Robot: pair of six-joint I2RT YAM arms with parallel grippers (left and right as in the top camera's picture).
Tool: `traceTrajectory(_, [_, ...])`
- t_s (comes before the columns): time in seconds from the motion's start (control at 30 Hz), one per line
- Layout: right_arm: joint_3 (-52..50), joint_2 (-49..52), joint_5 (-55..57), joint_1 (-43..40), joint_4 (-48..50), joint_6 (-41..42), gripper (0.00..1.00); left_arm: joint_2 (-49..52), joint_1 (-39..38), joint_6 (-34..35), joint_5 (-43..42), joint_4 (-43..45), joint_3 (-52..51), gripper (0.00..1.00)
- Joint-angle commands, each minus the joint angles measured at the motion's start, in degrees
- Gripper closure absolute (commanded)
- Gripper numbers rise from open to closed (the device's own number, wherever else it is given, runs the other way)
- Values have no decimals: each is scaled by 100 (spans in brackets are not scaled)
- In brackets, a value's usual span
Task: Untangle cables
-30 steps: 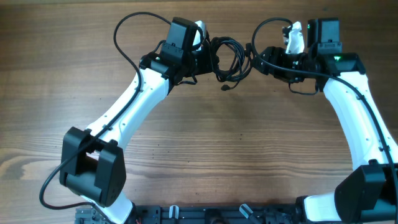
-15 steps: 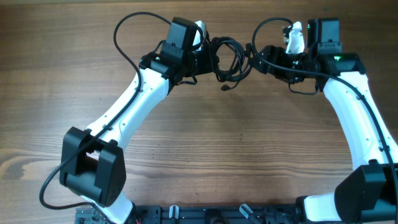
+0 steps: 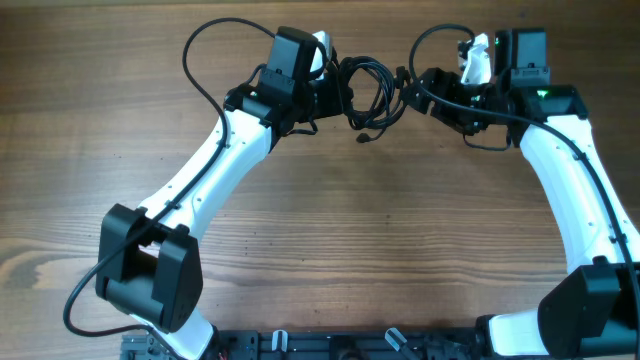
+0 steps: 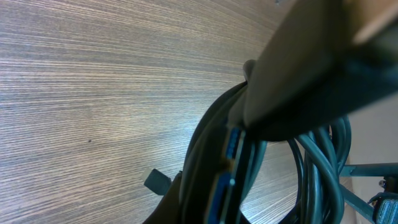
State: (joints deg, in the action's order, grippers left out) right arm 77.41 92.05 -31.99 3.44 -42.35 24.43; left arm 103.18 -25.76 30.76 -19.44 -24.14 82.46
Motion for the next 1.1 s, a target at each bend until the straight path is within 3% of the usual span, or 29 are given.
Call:
traceTrajectory(0.0, [90, 118, 50, -7, 28, 166, 14, 0, -2, -28, -133, 66, -9, 96])
traceTrajectory(0.9, [90, 120, 37, -7, 190, 273, 14, -2, 17, -76, -133, 726, -9, 96])
traceTrajectory(1.07, [90, 118, -387, -9, 444, 249, 15, -44, 120, -188, -225, 837, -4, 96])
